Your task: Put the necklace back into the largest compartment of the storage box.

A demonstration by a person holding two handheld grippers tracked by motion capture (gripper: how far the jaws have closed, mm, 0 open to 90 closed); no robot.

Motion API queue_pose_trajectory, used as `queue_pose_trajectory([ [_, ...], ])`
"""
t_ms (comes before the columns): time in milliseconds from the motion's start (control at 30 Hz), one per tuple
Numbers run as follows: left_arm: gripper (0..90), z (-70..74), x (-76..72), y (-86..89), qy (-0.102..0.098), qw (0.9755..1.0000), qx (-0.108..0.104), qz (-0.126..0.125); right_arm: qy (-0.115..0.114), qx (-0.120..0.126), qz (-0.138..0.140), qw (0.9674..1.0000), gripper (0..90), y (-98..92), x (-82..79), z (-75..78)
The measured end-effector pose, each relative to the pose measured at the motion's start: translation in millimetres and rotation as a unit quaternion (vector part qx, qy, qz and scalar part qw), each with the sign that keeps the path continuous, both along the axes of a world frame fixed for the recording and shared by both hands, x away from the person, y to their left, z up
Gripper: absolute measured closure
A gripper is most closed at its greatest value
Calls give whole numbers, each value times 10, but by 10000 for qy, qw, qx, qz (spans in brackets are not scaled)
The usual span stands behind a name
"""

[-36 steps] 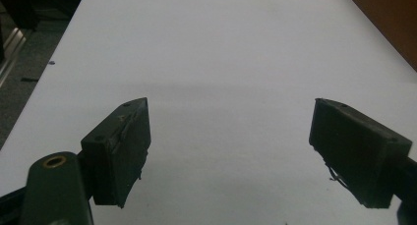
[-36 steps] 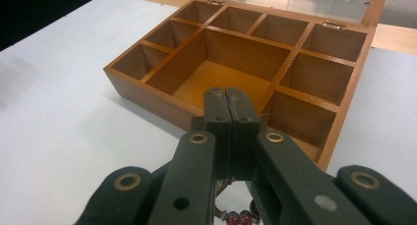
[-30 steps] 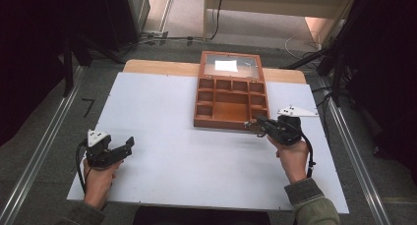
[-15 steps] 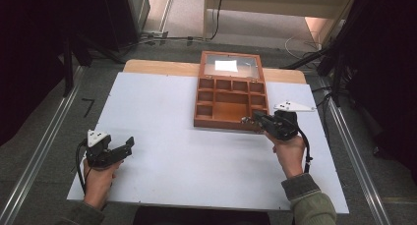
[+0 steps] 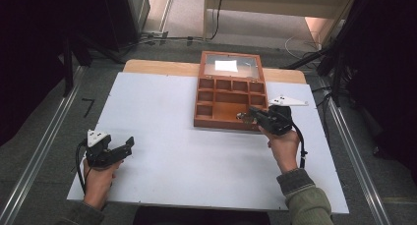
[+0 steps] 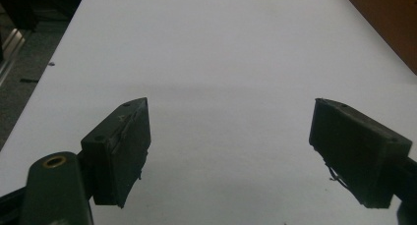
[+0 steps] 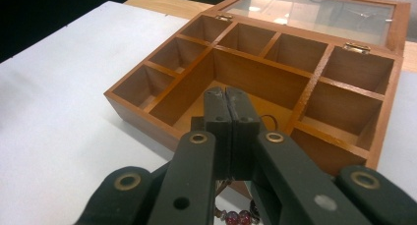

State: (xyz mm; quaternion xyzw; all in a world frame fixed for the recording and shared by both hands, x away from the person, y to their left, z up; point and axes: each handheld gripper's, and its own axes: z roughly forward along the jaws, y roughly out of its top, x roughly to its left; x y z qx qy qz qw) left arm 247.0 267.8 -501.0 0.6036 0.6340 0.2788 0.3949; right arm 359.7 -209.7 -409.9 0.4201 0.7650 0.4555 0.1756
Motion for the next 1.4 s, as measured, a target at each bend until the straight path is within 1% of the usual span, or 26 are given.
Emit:
queue_pose_trajectory([
  [267,159,4,-1,5,-5,10000,-14,3,27,-6,15,10000,865,77,69,-7],
  [633,159,4,-2,7,-1,10000,-23,-9,84,8,-11,10000,865,123,189,-25],
  [800,159,2,-1,9,-11,10000,-35,-17,130,-1,-43,9999,865,147,247,-52],
  [967,159,-2,4,7,-8,10000,-32,-28,125,-16,-56,9999,865,183,306,-69],
  [1133,159,0,4,9,-8,10000,-47,-37,196,-14,-93,9998,866,219,383,-102],
  [1300,159,-3,6,11,1,10000,-43,-36,206,-66,-107,9997,866,266,447,-133],
  [1400,159,-2,6,12,0,10000,-48,-39,234,-44,-118,9996,865,288,477,-154],
])
